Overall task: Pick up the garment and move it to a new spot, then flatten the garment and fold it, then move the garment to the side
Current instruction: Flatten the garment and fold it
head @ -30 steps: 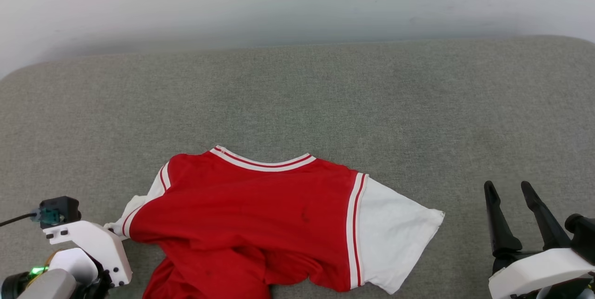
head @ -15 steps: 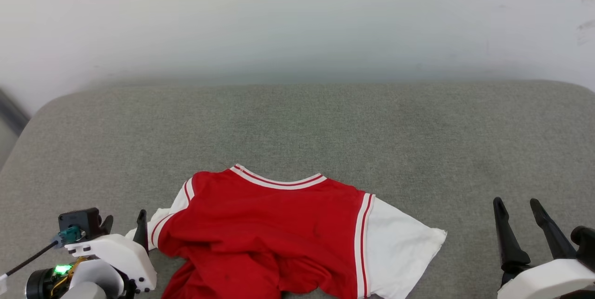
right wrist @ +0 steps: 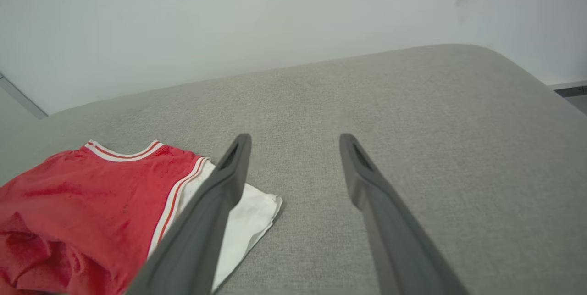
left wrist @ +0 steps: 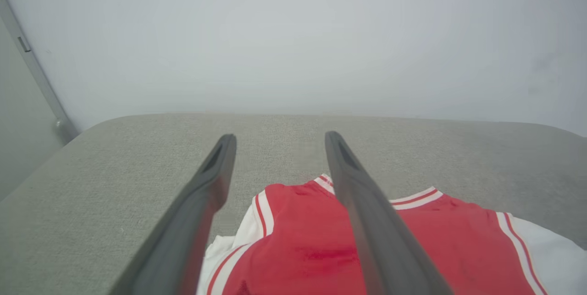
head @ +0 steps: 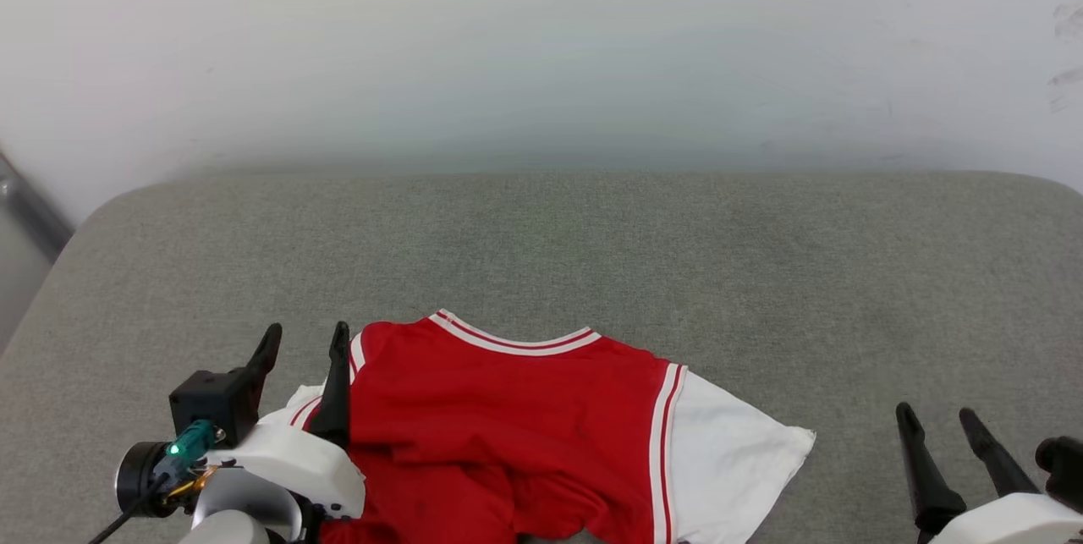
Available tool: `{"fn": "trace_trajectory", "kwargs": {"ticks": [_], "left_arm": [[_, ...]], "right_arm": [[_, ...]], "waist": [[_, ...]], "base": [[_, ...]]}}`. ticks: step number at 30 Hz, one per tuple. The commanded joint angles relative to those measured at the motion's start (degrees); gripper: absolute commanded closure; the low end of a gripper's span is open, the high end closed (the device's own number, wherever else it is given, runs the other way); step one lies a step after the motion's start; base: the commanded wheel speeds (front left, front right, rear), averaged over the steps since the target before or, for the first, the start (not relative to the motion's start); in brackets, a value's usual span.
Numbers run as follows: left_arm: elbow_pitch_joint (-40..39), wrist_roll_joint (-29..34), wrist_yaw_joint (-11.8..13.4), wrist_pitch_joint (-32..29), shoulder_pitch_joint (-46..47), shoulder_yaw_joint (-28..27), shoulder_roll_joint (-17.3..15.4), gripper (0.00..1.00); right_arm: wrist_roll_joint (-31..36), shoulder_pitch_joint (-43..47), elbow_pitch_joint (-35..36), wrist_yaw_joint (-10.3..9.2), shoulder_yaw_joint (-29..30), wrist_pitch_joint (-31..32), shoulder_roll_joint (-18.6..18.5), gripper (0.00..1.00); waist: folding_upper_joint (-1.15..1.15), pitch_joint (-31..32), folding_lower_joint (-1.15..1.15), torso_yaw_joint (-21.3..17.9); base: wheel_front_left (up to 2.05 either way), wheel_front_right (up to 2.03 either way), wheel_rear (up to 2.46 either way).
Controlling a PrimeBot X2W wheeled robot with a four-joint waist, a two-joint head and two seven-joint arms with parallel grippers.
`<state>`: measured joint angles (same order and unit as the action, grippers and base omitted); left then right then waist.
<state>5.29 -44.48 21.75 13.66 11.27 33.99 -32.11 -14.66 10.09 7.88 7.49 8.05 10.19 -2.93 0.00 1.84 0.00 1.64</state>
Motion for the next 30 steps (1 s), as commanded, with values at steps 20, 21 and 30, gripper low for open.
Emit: {"fn": "trace_trajectory", "kwargs": {"ticks": [20,21,30], "left_arm": [[-6.0,4.0,2.1,0.8,2.1,2.6,4.2,0.0],[-5.8,4.1,2.1,0.8,2.3,2.5,4.5,0.0],[-4.6,4.8,1.8,1.2,3.1,1.7,6.0,0.0]], "right_arm": [[-6.6,-12.8,-11.1,-0.01,-0.3,38.7,-6.6,0.0],[-6.7,-13.6,-11.9,0.0,-0.9,39.2,-6.7,0.0],[-9.1,-16.8,-23.3,-0.01,-4.8,41.2,-6.6,0.0]], "waist": [[0.0,-7.1,0.0,8.1],[0.0,-7.7,0.0,8.4],[0.0,-10.5,0.0,10.0]], "base": [[0.0,0.0,0.0],[0.0,0.0,0.0],[0.0,0.0,0.0]]}}
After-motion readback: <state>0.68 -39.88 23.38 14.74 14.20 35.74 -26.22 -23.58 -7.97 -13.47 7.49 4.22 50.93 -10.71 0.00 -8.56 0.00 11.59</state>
